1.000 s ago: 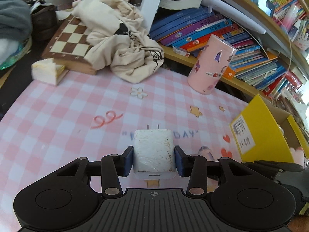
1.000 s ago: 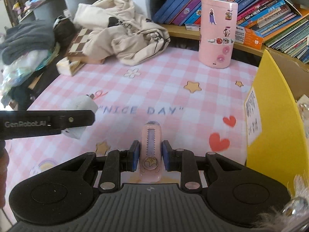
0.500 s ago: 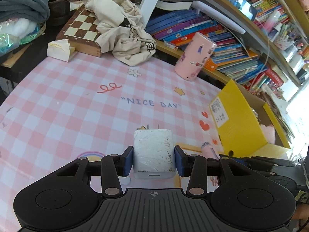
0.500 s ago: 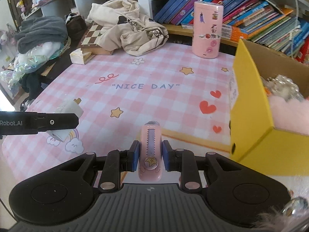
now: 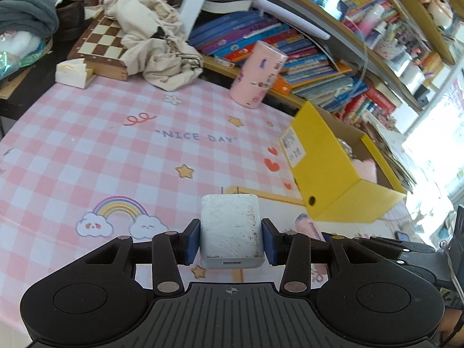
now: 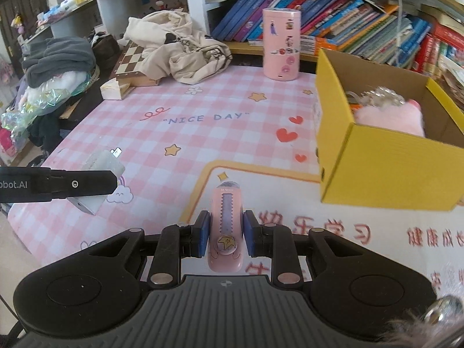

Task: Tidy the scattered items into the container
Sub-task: 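Carry the charger in the left gripper to the yellow box while the right carries the USB stick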

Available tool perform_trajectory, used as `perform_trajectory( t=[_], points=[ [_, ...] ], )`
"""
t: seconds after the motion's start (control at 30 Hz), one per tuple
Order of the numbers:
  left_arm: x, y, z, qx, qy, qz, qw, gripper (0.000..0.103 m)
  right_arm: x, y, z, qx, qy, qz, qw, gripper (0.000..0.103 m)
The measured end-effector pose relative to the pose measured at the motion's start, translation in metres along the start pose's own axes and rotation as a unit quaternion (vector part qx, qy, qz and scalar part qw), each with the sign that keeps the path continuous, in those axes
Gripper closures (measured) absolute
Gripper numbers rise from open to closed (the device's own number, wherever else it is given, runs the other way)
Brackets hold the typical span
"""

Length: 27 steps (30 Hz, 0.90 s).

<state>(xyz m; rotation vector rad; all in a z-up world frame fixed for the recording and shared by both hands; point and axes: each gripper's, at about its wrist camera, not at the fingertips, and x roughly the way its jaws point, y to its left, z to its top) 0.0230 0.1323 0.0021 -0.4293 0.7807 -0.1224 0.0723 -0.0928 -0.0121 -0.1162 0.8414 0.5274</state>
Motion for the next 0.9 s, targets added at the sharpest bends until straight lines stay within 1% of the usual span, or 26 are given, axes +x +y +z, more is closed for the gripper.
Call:
perform_trajectory(
  t=[0.43, 0.9],
  points=[
    [0.002, -0.026, -0.018, 0.023, 0.02, -0.039, 0.9988, 0.061, -0.033, -0.019, -0.029, 0.035, -0.004, -0.045, 0.998, 0.08],
    [0.017, -0.058, -0.025, 0.045, 0.041, -0.068, 0.9958, 0.061, -0.054, -0.047, -0.044, 0.063, -0.006, -0.077, 0.995, 0.08]
  ],
)
